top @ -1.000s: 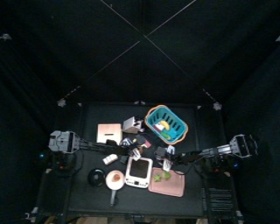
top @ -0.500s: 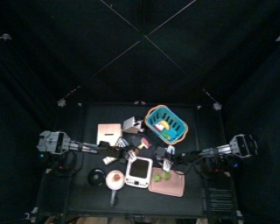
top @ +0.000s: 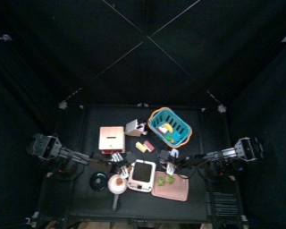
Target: Place eggshell in pan
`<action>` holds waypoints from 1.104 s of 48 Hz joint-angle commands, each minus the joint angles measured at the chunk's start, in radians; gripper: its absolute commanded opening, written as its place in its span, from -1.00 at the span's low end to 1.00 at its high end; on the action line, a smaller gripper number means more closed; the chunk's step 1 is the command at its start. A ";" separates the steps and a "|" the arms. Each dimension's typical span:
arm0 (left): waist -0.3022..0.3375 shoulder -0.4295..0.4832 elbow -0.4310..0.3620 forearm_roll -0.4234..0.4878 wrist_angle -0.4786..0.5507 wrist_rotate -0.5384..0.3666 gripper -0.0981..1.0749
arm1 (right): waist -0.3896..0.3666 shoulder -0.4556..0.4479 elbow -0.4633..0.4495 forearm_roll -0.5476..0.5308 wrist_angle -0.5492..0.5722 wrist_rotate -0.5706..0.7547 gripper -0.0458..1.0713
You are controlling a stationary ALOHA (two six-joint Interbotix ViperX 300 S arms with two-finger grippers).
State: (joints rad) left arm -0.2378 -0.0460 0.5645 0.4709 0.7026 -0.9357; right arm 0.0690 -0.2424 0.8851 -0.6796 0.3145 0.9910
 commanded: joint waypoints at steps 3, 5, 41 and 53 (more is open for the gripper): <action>-0.064 -0.035 0.011 -0.069 0.005 0.071 -0.13 | -0.002 -0.017 -0.012 -0.002 -0.006 0.000 0.30; -0.078 -0.044 0.009 -0.104 0.009 0.094 -0.13 | -0.002 -0.015 -0.012 -0.003 -0.006 0.000 0.30; -0.150 -0.009 0.103 -0.491 0.018 0.288 0.12 | -0.009 0.023 -0.029 -0.002 -0.008 -0.005 0.30; -0.141 0.002 0.104 -0.466 -0.014 0.284 0.37 | -0.011 0.025 -0.031 -0.002 -0.008 -0.005 0.30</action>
State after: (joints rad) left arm -0.3850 -0.0383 0.6811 -0.0046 0.6949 -0.6489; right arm 0.0629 -0.2040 0.8774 -0.6796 0.3114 0.9894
